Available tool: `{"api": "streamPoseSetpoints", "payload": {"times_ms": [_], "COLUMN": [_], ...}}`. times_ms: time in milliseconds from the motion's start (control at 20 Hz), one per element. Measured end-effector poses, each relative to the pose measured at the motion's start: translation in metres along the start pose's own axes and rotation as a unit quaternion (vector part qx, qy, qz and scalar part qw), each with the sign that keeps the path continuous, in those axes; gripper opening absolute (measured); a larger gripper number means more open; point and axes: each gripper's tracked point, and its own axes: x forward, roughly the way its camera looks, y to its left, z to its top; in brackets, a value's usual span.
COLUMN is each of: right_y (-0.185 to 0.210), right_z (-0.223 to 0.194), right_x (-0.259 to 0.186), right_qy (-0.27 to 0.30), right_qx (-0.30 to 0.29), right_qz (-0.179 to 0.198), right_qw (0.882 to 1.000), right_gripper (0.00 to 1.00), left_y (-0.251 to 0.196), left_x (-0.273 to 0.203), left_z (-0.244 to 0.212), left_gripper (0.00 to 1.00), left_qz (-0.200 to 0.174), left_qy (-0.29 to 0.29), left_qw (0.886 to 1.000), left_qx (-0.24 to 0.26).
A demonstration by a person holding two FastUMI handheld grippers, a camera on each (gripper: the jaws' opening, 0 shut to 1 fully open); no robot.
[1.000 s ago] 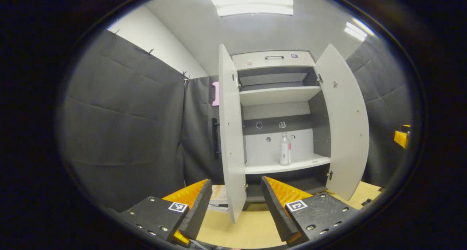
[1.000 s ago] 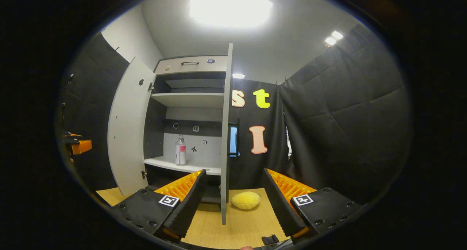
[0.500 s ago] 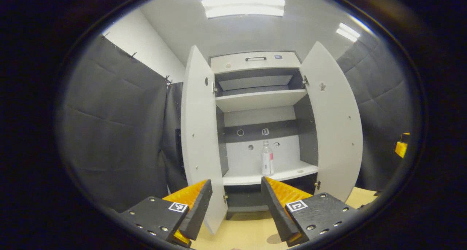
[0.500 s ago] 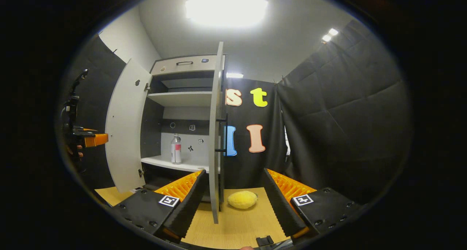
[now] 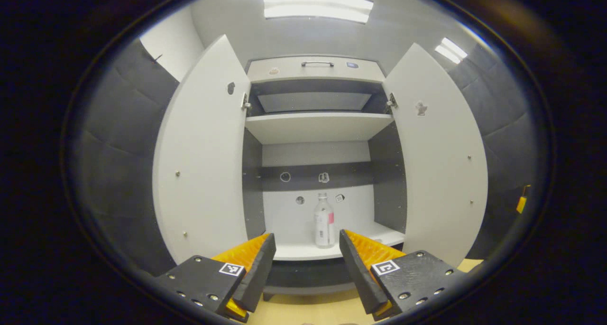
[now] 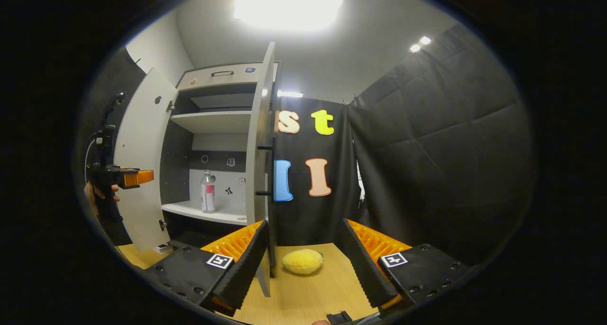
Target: Grasp the bottle in the cabinet with the left hand and place it on the coaster, then close the right door with the right hand and the left door with the left hand.
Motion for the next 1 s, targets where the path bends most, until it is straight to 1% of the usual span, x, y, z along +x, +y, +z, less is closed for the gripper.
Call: {"api": "streamPoseSetpoints", "payload": {"times_ms": [100,300,350,400,600,750,800,1000], "right_y": [-0.002,-0.011,-0.013,-0.015,-0.021,-0.019,-0.018,-0.018], "right_z": [-0.002,-0.006,-0.006,-0.008,-0.013,-0.017,-0.019,-0.026], "right_x": [0.008,0.022,0.024,0.027,0.036,0.043,0.045,0.051], "right_qy": [0.000,0.006,0.005,0.005,0.010,0.015,0.017,0.026], "right_qx": [0.004,-0.006,-0.008,-0.009,-0.013,-0.014,-0.016,-0.023], "right_qz": [-0.011,-0.040,-0.048,-0.055,-0.083,-0.098,-0.102,-0.123], "right_qw": [1.000,0.999,0.999,0.998,0.996,0.995,0.994,0.992], "right_gripper": [0.97,0.97,0.92,0.97,0.97,0.97,0.92,0.92], "left_y": [-0.001,-0.004,-0.004,-0.005,-0.011,-0.019,-0.021,-0.026], "left_x": [0.028,0.078,0.090,0.102,0.145,0.177,0.188,0.224], "left_z": [-0.005,-0.021,-0.024,-0.028,-0.046,-0.067,-0.074,-0.103], "left_gripper": [0.82,0.82,0.82,0.82,0.82,0.82,0.82,0.82], "left_qz": [-0.005,-0.019,-0.022,-0.026,-0.043,-0.062,-0.069,-0.078], "left_qy": [0.000,0.006,0.007,0.008,0.017,0.029,0.035,0.060], "left_qw": [1.000,1.000,1.000,0.999,0.999,0.997,0.996,0.994], "left_qx": [-0.004,-0.014,-0.018,-0.020,-0.029,-0.033,-0.036,-0.054]}}
